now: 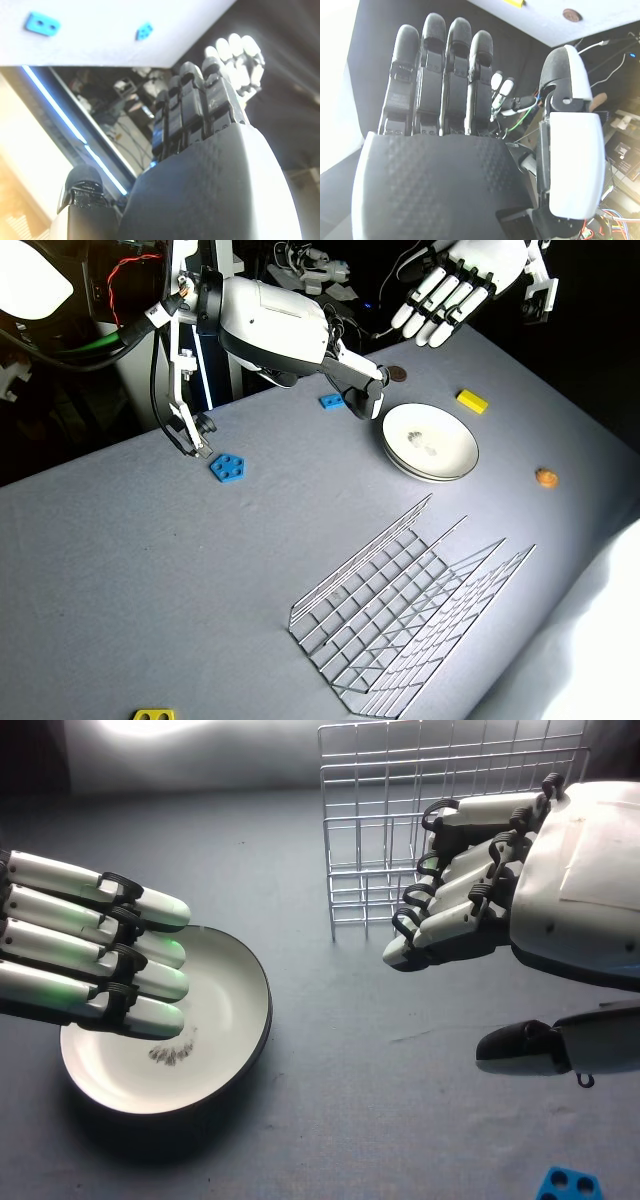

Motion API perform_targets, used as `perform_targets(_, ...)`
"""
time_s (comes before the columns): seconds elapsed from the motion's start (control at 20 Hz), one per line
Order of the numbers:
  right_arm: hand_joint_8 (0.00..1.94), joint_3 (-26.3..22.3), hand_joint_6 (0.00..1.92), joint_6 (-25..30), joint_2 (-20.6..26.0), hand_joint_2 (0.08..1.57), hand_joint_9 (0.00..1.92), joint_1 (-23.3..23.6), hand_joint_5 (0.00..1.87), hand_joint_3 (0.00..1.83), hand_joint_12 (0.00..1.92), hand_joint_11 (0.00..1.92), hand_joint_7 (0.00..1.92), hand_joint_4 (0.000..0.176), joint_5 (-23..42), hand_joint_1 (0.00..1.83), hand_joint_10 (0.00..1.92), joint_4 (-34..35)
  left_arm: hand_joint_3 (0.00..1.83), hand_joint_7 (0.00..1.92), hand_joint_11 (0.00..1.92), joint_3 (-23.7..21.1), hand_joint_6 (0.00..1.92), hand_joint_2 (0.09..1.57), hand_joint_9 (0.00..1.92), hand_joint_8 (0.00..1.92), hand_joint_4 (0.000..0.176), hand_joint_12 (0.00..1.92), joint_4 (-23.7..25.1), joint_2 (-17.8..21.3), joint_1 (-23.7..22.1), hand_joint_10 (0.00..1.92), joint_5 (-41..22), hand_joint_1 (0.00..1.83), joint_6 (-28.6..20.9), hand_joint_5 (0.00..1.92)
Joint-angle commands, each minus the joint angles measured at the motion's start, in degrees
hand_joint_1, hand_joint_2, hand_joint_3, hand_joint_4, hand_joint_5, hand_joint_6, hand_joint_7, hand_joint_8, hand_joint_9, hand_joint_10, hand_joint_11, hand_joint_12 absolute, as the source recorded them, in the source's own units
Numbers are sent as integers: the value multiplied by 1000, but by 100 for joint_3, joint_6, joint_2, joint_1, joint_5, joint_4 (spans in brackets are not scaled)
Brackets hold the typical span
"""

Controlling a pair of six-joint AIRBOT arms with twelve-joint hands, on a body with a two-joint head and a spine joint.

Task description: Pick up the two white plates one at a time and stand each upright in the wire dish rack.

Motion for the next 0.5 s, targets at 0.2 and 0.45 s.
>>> perform_targets(0.2, 4, -22, 3, -22, 18, 1208, 140, 91, 171, 6, 321, 0, 175, 0, 648, 0, 7, 77, 21, 80, 0, 33, 0, 1091, 47, 0, 0, 0, -405, -31, -189, 0, -242, 0, -148, 96)
perform_targets(0.45, 3, -22, 0, -22, 18, 1238, 160, 91, 164, 2, 353, 0, 182, 0, 655, 0, 6, 77, 11, 59, 0, 21, 0, 1085, 20, 0, 0, 0, -308, -34, -231, 0, -196, 0, -254, 69)
